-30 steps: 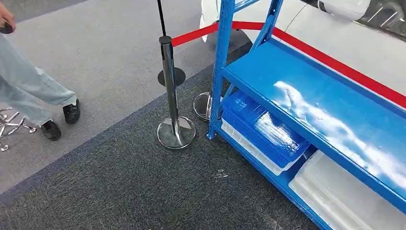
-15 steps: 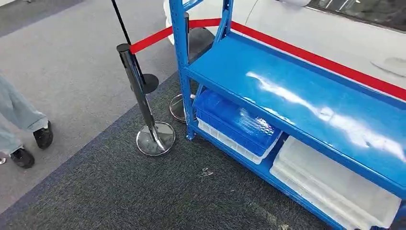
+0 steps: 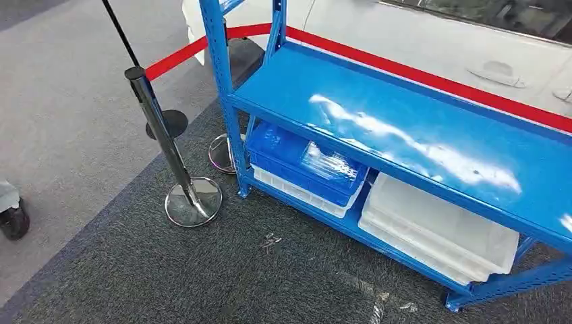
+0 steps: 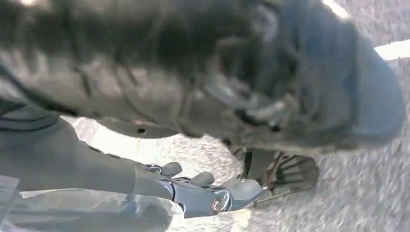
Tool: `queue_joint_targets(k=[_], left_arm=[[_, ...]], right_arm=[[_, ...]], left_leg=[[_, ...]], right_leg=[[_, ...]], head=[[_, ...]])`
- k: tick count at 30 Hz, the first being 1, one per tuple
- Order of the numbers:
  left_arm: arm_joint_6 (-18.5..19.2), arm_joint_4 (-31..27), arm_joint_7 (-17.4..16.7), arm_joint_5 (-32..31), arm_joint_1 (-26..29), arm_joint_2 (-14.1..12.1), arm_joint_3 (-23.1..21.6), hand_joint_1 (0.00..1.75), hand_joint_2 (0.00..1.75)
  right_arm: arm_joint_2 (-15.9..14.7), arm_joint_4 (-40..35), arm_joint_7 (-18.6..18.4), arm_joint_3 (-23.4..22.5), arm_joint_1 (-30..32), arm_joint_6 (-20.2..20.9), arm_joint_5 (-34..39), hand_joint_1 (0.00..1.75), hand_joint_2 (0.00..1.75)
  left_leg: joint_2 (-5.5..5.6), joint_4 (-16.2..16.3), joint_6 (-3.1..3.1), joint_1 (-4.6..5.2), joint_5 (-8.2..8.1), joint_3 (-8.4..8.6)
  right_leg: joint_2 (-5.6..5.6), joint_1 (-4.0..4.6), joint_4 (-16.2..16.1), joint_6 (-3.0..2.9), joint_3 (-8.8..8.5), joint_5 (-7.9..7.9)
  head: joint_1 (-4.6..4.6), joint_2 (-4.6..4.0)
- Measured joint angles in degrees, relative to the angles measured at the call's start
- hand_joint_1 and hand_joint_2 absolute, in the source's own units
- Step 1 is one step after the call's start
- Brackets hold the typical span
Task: Take the parts from the cabinet and place them on the table.
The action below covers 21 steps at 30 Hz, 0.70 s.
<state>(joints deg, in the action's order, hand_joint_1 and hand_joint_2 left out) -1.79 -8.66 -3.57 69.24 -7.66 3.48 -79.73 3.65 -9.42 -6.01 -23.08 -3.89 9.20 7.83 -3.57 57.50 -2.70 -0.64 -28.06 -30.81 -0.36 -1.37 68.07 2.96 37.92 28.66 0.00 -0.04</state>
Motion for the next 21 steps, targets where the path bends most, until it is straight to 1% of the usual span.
queue_joint_targets(k=[1,2,3,4,5,6,7,8,9,10,11,12,13,14,15,16,17,18,19,20,21], left_arm=[[0.07,0.00,-1.05,0.42,-0.07,-0.02,-0.04,0.00,1.75],[0.09,0.02,-2.22,0.98,-0.14,-0.15,-0.04,0.00,1.75],[0.04,0.02,-2.88,1.50,-0.17,-0.20,-0.05,0.00,1.75],[-0.30,0.02,-4.15,2.51,-0.22,-0.30,-0.04,0.00,1.75],[-0.63,0.02,-4.70,3.02,-0.40,-0.39,-0.04,0.00,1.75],[-0.94,0.02,-4.98,3.28,-0.51,-0.46,-0.04,0.00,1.75],[-1.14,0.02,-5.07,3.41,-0.63,-0.55,-0.04,0.00,1.75],[-1.46,0.02,-5.11,3.34,-0.60,-0.68,-0.04,0.00,1.75],[-1.71,0.02,-5.05,3.28,-0.53,-0.70,-0.04,0.00,1.75],[-2.03,0.02,-5.00,3.23,-0.50,-0.74,-0.04,0.00,1.75],[-2.08,0.02,-4.87,3.26,-0.49,-0.87,-0.04,0.00,1.75],[-2.01,0.02,-4.74,3.26,-0.48,-0.92,-0.04,0.00,1.75],[-1.95,0.02,-4.65,3.26,-0.39,-0.92,-0.04,0.00,1.75],[-1.92,0.02,-4.61,3.26,-0.36,-0.92,-0.04,0.00,1.75],[-1.90,0.02,-4.56,3.26,-0.37,-0.94,-0.07,0.00,1.75],[-1.88,0.02,-4.54,3.23,-0.37,-0.96,-0.09,0.00,1.75],[-1.86,0.02,-4.54,3.12,-0.33,-1.01,-0.13,0.00,1.75],[-1.84,0.02,-4.45,2.95,-0.21,-1.03,-0.24,0.00,1.75],[-1.73,0.02,-4.20,2.86,-0.28,-1.03,-0.28,0.00,1.75],[-1.62,0.02,-3.78,2.69,-0.25,-1.03,-0.39,0.00,1.75],[-1.60,0.02,-3.14,2.23,-0.33,-1.01,-0.55,0.00,1.75]], right_arm=[[0.02,0.00,0.02,-0.18,-0.05,-0.57,0.63,0.00,0.00],[0.22,0.00,0.30,-0.61,-0.14,-0.57,1.18,0.00,0.00],[0.31,0.00,0.50,-0.85,-0.32,-0.33,1.33,0.00,0.00],[0.31,-0.02,0.68,-1.07,-0.37,0.37,1.64,0.00,0.00],[0.22,-0.02,0.44,-1.14,-0.36,0.94,1.77,0.00,0.00],[0.11,-0.02,0.09,-1.31,-0.35,1.18,1.83,0.00,0.00],[0.07,-0.02,-0.11,-1.57,-0.41,1.34,1.92,0.00,0.00],[0.07,-0.04,-0.13,-1.83,-0.34,1.29,1.92,0.00,0.00],[0.00,-0.04,0.02,-2.08,-0.44,0.87,1.92,0.00,0.00],[-0.20,-0.04,1.05,-2.36,-0.60,0.77,1.99,0.00,0.00],[-0.24,-0.04,2.09,-2.54,-0.72,0.96,2.18,0.00,0.00],[-0.39,-0.04,3.42,-2.71,-0.74,1.48,2.34,0.00,0.00],[-0.53,-0.04,4.24,-2.82,-0.74,1.95,2.36,0.00,0.00],[-0.68,-0.04,4.85,-2.89,-0.74,2.34,2.36,0.00,0.00],[-0.74,-0.04,5.03,-2.95,-0.73,2.54,2.36,0.00,0.00],[-0.77,-0.04,5.16,-3.21,-0.73,2.69,2.36,0.00,0.00],[-0.76,-0.07,5.31,-3.54,-0.69,2.80,2.36,0.00,0.00],[-0.79,-0.07,5.79,-3.80,-0.82,3.06,2.31,0.00,0.00],[-0.92,-0.11,6.44,-3.85,-0.89,3.50,2.12,0.00,0.00],[-0.96,-0.13,7.37,-3.85,-0.81,4.14,1.88,0.00,0.00],[-1.29,-0.11,8.44,-3.85,-0.65,4.90,1.72,0.00,0.00]], left_leg=[[-0.50,0.16,0.20,-0.02,-0.19,0.11],[-0.97,0.42,0.60,0.17,-0.45,0.22],[-1.33,0.86,1.10,0.69,-0.82,0.16],[-1.71,0.60,1.33,0.67,-0.87,0.31],[-2.31,0.49,1.56,0.76,-0.93,0.59],[-2.85,0.38,1.87,0.66,-0.92,0.84],[-3.26,0.04,2.24,0.46,-1.36,0.45],[-1.13,1.54,2.87,0.20,-2.50,0.73],[1.19,4.70,3.05,0.26,-4.56,-0.72],[2.29,9.50,3.15,0.16,-7.10,-2.89],[2.68,13.77,3.15,0.10,-9.00,-4.79],[2.91,17.24,3.11,0.11,-10.19,-6.33],[2.96,18.17,3.00,0.11,-9.79,-6.71],[2.97,16.36,2.87,0.11,-7.96,-5.85],[3.08,12.76,2.72,0.11,-5.52,-4.18],[3.93,6.99,2.46,0.06,-2.31,-1.54],[6.15,2.97,2.20,-0.08,-0.94,0.05],[7.99,1.90,2.13,-0.05,-1.81,0.33],[7.81,1.27,2.07,-0.07,-2.01,0.58],[7.25,1.48,1.91,0.16,-1.93,0.30],[6.79,1.62,1.75,0.33,-1.88,0.51]], right_leg=[[-0.99,-0.06,-5.02,-0.05,-2.80,-2.12],[-3.80,0.11,-9.11,-0.26,-4.80,-2.32],[-4.03,0.74,-9.48,-0.87,-4.87,-2.28],[-3.12,0.69,-9.38,-1.36,-4.70,-2.28],[-2.60,0.72,-9.37,-1.55,-4.60,-2.28],[-1.99,0.77,-9.39,-1.88,-4.52,-2.30],[-1.29,0.48,-9.76,-2.42,-5.19,-2.66],[-0.85,0.24,-10.09,-2.74,-5.16,-2.85],[-0.37,0.19,-10.20,-2.96,-5.09,-2.97],[0.20,0.18,-10.19,-3.19,-4.87,-3.06],[0.79,0.28,-10.18,-3.29,-4.76,-3.07],[1.56,0.36,-10.15,-3.33,-4.70,-3.10],[2.37,0.42,-10.07,-3.34,-4.70,-3.11],[3.25,0.42,-9.96,-3.33,-4.70,-3.11],[4.06,0.42,-9.78,-3.31,-4.70,-3.09],[5.01,0.39,-9.49,-3.20,-4.68,-3.02],[5.60,0.26,-9.31,-3.04,-4.46,-2.94],[6.10,0.63,-8.82,-2.65,-3.99,-2.98],[6.87,0.48,-8.71,-2.43,-3.53,-3.12],[7.20,0.08,-8.84,-2.00,-3.22,-3.42],[7.94,0.18,-9.11,-1.59,-3.13,-3.68]], head=[[0.00,0.00],[0.00,0.00],[0.04,0.00],[-0.42,0.00],[-0.44,0.00],[-0.42,0.00],[-0.33,0.00],[-0.52,0.00],[-0.85,0.00],[-1.16,0.00],[-1.16,0.00],[-1.18,0.00],[-1.14,0.00],[-1.16,0.00],[-1.18,0.00],[-1.16,0.00],[-1.18,0.00],[-1.09,0.00],[-1.16,0.00],[-1.03,0.00],[-1.16,0.00]])
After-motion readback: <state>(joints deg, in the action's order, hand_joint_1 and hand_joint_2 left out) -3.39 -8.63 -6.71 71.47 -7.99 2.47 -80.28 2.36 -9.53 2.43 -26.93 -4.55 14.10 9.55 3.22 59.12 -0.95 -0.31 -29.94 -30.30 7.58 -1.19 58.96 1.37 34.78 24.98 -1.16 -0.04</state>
